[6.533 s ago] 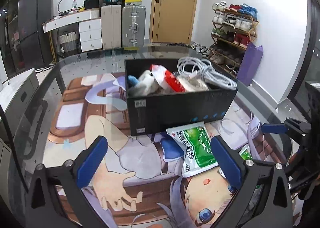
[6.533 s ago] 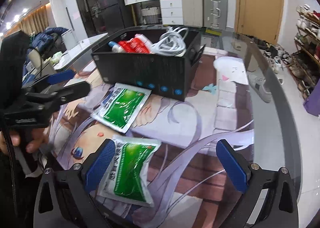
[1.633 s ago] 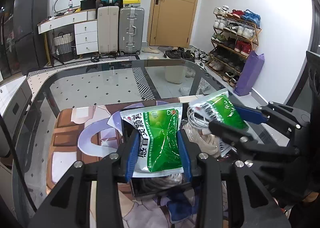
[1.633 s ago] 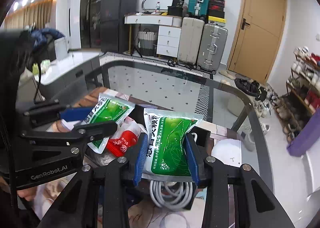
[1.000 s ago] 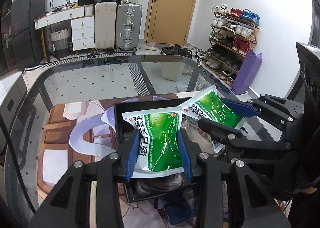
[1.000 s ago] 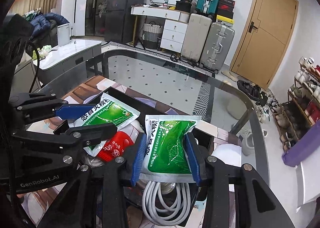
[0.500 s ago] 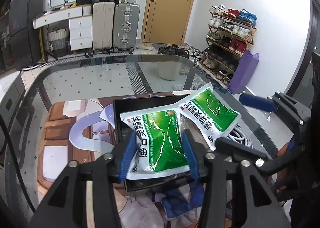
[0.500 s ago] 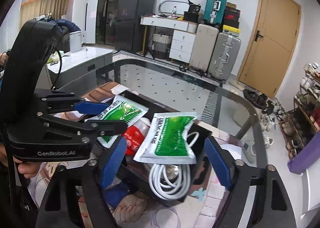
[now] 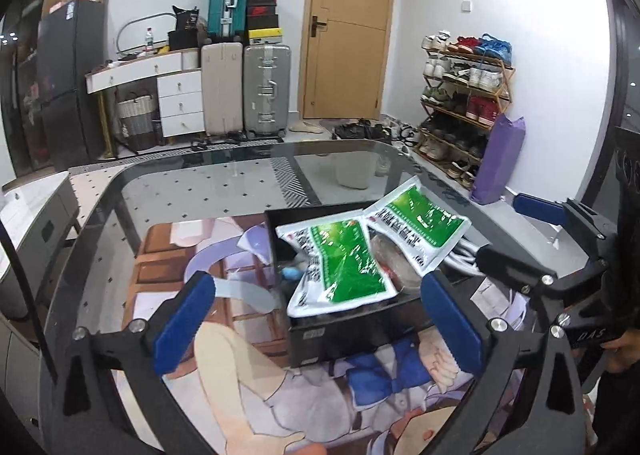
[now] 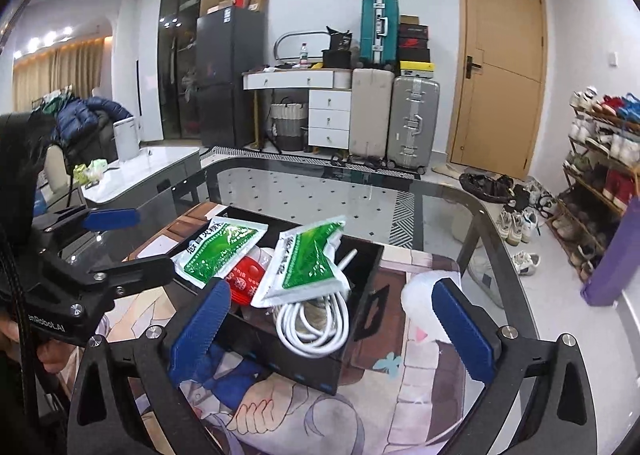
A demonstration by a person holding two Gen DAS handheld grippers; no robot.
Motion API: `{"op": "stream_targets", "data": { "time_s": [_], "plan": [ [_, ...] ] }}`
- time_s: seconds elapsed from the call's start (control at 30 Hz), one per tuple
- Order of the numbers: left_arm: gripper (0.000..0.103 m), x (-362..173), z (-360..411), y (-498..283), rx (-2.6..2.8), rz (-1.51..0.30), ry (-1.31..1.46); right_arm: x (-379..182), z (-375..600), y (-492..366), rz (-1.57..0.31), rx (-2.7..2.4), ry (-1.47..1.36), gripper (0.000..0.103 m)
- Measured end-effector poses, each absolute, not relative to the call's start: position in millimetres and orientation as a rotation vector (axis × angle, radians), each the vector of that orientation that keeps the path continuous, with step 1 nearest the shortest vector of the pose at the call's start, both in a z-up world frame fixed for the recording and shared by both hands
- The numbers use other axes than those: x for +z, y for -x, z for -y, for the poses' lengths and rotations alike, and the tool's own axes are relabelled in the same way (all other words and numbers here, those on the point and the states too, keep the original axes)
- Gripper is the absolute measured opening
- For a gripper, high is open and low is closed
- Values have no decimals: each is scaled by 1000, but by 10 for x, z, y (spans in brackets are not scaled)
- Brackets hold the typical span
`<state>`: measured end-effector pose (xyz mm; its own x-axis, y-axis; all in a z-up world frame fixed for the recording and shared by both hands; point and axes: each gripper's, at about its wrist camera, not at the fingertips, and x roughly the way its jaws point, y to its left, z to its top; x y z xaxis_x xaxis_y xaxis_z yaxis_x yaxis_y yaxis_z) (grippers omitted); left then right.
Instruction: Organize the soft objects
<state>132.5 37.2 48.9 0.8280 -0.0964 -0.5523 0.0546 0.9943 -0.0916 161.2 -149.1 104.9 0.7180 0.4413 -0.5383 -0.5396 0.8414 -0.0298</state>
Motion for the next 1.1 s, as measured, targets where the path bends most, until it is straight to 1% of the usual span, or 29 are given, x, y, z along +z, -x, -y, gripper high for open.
{"op": "stream_targets", "data": {
  "time_s": [0.47,0.63,1.1],
  "plan": [
    [103,202,-468,-1185,-12,-530,139,870,1668,-1388,-506,546,152,102],
    [103,209,-442,-1190,4,-513,126,820,1719,-1364,-491,560,105,102],
    [103,218,-385,-1174,16,-505,83,815,1652,-1378,-461,563,130,102]
  ]
}}
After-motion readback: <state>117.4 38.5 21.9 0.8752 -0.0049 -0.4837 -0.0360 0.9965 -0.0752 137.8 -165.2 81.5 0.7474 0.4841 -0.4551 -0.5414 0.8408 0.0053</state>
